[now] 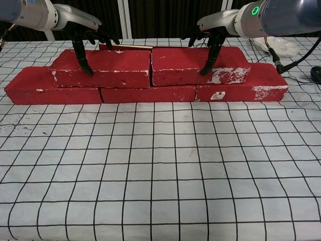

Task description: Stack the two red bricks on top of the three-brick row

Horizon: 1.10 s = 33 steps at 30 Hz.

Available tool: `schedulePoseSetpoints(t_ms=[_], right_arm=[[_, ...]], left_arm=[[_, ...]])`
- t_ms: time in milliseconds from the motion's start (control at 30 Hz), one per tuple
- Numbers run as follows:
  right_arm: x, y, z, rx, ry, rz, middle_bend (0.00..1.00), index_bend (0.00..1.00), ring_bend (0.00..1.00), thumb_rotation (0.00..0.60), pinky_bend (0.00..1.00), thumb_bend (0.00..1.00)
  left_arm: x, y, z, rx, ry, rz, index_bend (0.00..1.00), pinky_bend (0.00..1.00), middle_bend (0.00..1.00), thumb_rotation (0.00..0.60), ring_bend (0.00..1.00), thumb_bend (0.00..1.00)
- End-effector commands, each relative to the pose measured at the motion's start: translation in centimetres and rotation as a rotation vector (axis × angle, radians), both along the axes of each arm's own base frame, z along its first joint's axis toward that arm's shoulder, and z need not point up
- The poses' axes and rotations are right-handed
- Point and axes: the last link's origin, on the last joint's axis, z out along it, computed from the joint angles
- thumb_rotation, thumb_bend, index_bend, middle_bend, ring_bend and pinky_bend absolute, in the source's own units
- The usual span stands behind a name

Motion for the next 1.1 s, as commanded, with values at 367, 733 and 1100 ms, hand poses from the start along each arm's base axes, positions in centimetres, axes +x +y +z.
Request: schedulePoseSetpoints(t_ms=[367,733,1100], right_arm=[[0.1,0.2,0.2,-0.003,-0.007,0.002,0.09,0.02,0.0,0.6,0.11,0.0],[0.4,0.4,0.4,-0.006,-0.023,0.005,0.09,0.02,0.0,0.6,0.11,0.0],[0.6,0.7,2.1,-0.029,-0.086,0.0,0.09,0.02,0.0,0.6,0.11,0.0]], left_arm=[[0.0,0.0,0.3,0.012,-0.001,0.003,0.07,0.08,0.1,0.6,0.0,0.0],[0.1,-0.1,0.5,0.018,-0.007,0.007,0.07,0.07,0.1,0.6,0.0,0.0],[0.2,-0.2,2.1,0.056,-0.034,0.005,0.07,0.06,0.1,0.6,0.0,0.0]])
